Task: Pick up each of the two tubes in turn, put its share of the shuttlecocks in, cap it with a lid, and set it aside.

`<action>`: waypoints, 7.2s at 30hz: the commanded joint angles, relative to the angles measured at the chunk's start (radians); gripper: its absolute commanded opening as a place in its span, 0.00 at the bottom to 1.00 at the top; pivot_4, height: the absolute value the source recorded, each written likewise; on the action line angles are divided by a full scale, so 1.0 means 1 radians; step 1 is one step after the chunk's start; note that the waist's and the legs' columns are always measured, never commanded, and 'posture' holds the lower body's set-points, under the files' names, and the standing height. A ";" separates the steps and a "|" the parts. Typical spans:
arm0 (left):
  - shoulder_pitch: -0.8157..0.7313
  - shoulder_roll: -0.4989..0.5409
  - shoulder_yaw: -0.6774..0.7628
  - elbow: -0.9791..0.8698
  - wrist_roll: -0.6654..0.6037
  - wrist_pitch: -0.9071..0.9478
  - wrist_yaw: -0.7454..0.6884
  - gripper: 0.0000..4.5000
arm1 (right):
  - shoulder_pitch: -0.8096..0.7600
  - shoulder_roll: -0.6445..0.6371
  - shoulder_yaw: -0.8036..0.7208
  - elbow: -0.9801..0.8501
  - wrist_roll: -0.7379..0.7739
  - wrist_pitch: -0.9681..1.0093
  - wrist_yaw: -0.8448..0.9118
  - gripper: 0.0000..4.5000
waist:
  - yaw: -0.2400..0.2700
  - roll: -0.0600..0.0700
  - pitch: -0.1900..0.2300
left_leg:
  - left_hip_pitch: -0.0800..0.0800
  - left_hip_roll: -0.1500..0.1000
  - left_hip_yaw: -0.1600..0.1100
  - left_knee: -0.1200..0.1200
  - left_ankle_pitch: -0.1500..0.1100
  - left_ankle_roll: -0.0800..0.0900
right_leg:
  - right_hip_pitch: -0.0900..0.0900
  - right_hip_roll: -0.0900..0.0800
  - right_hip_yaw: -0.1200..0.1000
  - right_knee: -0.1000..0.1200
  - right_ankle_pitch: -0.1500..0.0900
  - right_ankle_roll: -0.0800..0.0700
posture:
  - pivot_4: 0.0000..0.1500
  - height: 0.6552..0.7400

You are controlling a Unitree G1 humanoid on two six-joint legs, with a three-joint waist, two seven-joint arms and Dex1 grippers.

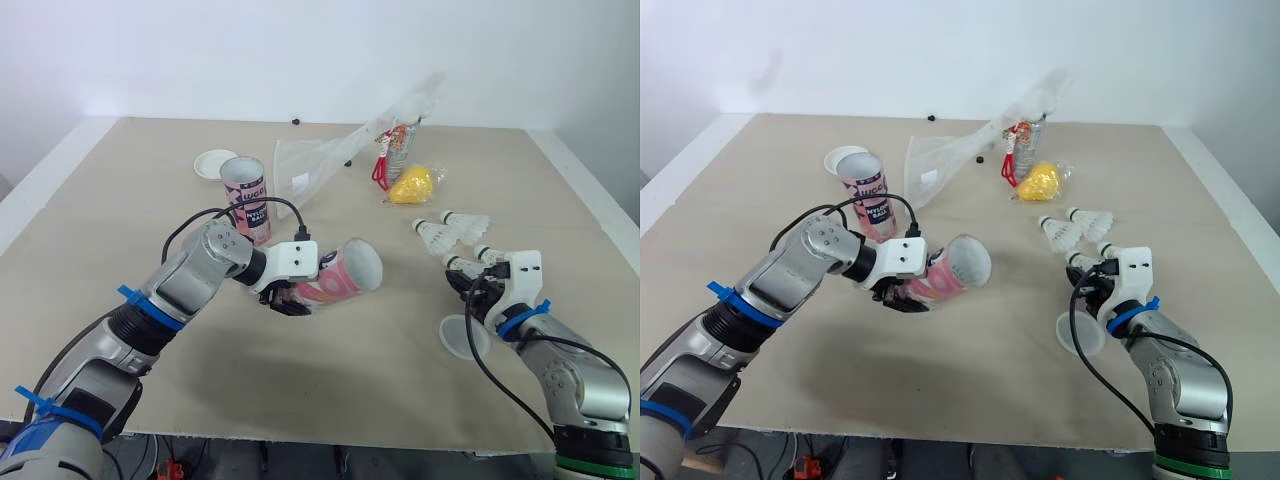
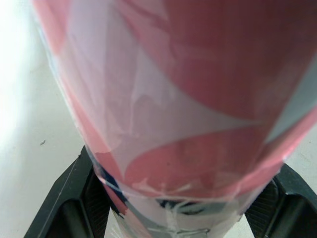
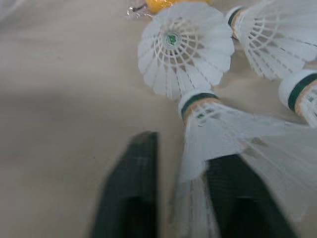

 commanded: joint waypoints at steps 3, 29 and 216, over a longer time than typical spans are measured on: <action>0.005 0.013 0.012 -0.002 0.010 -0.007 0.006 0.69 | -0.019 -0.007 0.006 -0.039 -0.008 0.001 -0.009 0.02 | 0.000 0.000 0.000 | 0.000 0.000 0.000 0.000 0.000 0.000 | 0.000 0.000 0.000 0.000 0.000 0.000 | 1.00 1.00; -0.008 0.000 0.015 0.045 -0.004 0.002 -0.023 0.69 | -0.185 -0.607 0.060 -0.448 0.057 -0.290 0.687 0.02 | -0.001 -0.002 0.001 | 0.001 0.000 0.000 0.000 0.000 0.000 | 0.000 -0.001 0.000 -0.001 0.000 0.000 | 1.00 1.00; 0.308 -0.342 0.162 0.287 -0.159 -0.481 0.095 0.69 | -0.287 -0.581 0.462 0.385 -0.357 -0.356 1.020 0.07 | 0.012 0.003 0.001 | -0.005 -0.004 -0.002 0.008 0.002 0.002 | -0.001 -0.003 0.000 -0.001 0.004 0.005 | 1.00 1.00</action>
